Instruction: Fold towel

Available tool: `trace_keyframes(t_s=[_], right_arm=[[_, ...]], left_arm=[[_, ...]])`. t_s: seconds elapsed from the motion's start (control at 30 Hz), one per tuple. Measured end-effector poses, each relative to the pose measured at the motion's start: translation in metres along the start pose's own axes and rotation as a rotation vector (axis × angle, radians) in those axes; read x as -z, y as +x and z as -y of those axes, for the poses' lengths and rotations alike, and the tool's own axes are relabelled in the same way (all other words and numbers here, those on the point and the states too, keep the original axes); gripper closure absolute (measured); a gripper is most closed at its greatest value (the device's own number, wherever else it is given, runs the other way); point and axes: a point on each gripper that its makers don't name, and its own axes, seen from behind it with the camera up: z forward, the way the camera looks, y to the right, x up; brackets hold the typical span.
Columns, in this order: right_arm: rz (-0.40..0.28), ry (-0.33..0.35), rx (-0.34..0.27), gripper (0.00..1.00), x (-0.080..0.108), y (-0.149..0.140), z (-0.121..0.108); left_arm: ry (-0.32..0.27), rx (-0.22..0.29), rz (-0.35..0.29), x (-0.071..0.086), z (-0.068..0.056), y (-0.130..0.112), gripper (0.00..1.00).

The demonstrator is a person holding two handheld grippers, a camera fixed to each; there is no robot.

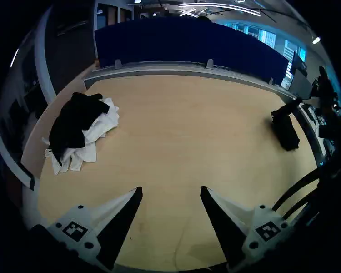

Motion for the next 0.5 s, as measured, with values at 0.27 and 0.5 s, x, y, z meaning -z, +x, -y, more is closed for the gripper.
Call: trace_keyframes(t_s=[0.27,0.5], right_arm=[[0.051,-0.052,-0.095,0.98,0.015,-0.061,-0.014],[0.1,-0.099,-0.198,0.98,0.017,-0.109,-0.026]], left_arm=[[-0.004,-0.012,0.003,0.003,-0.001,-0.002,0.05],[-0.003,-0.017,0.004,0.006,0.001,-0.006,0.05]])
